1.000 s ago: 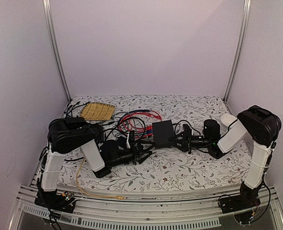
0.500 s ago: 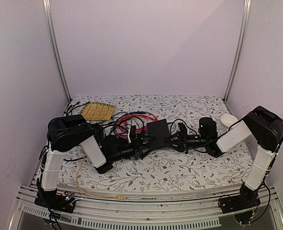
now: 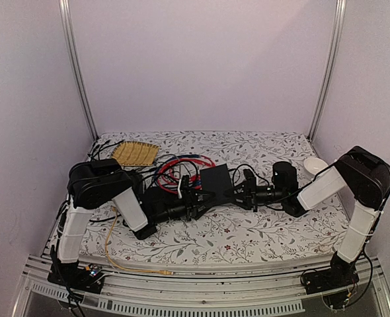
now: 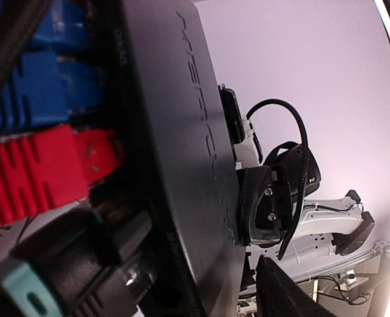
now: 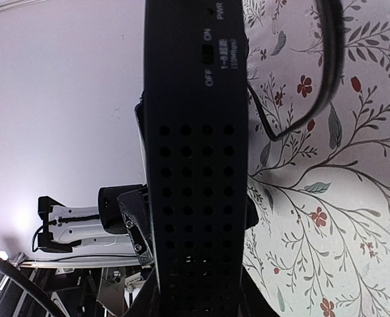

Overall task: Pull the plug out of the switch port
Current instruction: Pass from the right arm to the left

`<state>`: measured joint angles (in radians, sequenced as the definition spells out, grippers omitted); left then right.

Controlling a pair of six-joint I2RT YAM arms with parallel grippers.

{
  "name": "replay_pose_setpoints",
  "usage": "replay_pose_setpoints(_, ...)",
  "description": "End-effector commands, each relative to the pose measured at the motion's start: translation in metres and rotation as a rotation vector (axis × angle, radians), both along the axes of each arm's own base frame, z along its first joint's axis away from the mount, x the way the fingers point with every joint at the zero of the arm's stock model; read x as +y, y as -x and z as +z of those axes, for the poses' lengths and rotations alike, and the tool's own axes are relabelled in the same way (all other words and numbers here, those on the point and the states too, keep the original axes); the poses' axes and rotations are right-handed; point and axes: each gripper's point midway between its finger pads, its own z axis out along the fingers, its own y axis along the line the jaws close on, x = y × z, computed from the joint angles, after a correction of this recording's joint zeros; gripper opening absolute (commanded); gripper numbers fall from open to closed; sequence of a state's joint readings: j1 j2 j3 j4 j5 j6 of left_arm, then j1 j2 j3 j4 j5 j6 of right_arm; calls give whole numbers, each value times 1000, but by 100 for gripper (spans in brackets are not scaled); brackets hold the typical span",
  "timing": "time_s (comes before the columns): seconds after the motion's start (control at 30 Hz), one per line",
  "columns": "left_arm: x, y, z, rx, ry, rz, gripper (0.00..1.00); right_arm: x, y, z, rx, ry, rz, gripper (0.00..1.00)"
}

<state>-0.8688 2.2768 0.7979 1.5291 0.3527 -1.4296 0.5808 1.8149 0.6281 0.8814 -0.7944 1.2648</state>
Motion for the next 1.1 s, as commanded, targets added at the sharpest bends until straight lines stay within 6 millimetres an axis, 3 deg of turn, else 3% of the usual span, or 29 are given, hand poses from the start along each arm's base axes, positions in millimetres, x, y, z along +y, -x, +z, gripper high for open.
replay_pose_setpoints(0.0,14,2,74,-210,230,15,64,18,13,74,-254,-179,109,2)
replay_pose_setpoints(0.33,14,0,94,-247,266,16,50,18,20,71,-250,-192,129,2)
replay_pose_setpoints(0.8,10,1,110,-303,289,-4,8,18,29,69,-232,-239,163,2)
replay_pose_setpoints(0.93,11,1,110,-310,285,-1,1,17,29,63,-225,-228,160,3)
replay_pose_setpoints(1.07,15,1,111,-327,277,10,0,15,30,56,-217,-214,150,8)
